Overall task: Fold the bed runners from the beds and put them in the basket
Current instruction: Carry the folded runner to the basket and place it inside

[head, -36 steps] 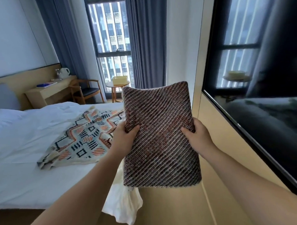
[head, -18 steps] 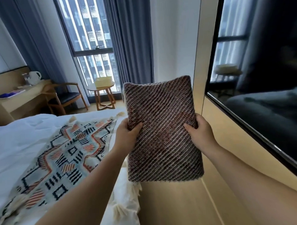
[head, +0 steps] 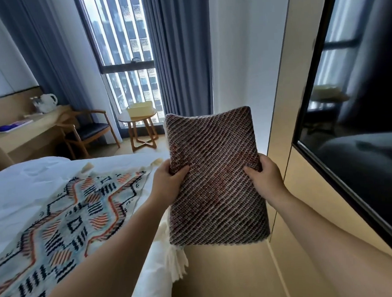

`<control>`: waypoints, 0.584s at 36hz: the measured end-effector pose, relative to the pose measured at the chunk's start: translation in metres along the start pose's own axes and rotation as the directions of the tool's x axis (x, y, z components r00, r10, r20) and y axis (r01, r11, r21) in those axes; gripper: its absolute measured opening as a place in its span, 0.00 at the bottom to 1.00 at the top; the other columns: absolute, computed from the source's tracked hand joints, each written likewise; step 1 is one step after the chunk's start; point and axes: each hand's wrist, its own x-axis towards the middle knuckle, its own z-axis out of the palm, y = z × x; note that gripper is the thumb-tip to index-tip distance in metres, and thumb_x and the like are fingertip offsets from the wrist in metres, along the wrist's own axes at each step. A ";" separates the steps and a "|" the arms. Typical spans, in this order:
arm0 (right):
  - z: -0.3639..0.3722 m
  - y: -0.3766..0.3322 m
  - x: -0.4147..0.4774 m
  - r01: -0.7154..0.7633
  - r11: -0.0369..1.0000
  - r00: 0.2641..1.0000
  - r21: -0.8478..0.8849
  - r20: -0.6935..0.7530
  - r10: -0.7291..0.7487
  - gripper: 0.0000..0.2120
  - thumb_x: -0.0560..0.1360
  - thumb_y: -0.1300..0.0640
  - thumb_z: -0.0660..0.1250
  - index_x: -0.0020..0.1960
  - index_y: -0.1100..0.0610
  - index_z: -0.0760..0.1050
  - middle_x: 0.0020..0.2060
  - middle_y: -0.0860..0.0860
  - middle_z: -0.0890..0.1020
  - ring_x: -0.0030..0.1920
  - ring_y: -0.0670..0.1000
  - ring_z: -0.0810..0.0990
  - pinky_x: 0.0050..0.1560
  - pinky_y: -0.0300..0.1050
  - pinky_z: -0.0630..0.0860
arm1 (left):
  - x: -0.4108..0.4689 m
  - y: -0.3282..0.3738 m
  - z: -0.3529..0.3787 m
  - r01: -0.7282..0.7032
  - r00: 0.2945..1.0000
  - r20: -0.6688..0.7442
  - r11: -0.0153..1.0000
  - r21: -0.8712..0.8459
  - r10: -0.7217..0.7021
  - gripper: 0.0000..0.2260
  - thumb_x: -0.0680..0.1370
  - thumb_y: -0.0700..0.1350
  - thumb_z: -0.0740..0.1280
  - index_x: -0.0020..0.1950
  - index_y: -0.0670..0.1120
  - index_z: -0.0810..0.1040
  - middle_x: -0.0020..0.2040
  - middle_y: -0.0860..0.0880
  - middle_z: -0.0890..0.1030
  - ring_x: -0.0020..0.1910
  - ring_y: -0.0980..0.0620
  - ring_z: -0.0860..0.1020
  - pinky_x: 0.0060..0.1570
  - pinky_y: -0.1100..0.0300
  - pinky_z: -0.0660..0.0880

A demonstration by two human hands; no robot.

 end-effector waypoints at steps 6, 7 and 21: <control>-0.013 0.029 0.105 -0.010 1.000 0.999 0.010 0.047 0.010 0.15 0.76 0.58 0.67 0.63 0.53 0.74 0.56 0.49 0.79 0.55 0.49 0.78 0.58 0.45 0.74 | 0.077 -0.010 0.053 0.059 0.995 -0.080 0.998 -0.003 -0.059 0.13 0.74 0.46 0.72 0.56 0.46 0.79 0.50 0.50 0.84 0.49 0.51 0.82 0.56 0.48 0.78; -0.014 0.032 0.119 -0.007 1.000 0.998 0.015 0.060 0.006 0.14 0.77 0.58 0.67 0.62 0.52 0.74 0.55 0.48 0.79 0.55 0.49 0.78 0.56 0.43 0.73 | 0.088 -0.011 0.061 0.065 0.993 -0.094 0.998 0.004 -0.064 0.12 0.74 0.46 0.72 0.56 0.46 0.79 0.50 0.50 0.84 0.49 0.51 0.82 0.56 0.49 0.78; 0.016 0.078 0.293 0.003 1.000 0.986 0.002 0.164 -0.003 0.17 0.77 0.58 0.66 0.65 0.53 0.72 0.53 0.46 0.78 0.52 0.46 0.77 0.52 0.37 0.71 | 0.243 -0.045 0.114 0.103 0.981 -0.167 0.995 0.003 -0.101 0.10 0.75 0.45 0.71 0.55 0.48 0.77 0.49 0.52 0.82 0.47 0.56 0.80 0.48 0.61 0.75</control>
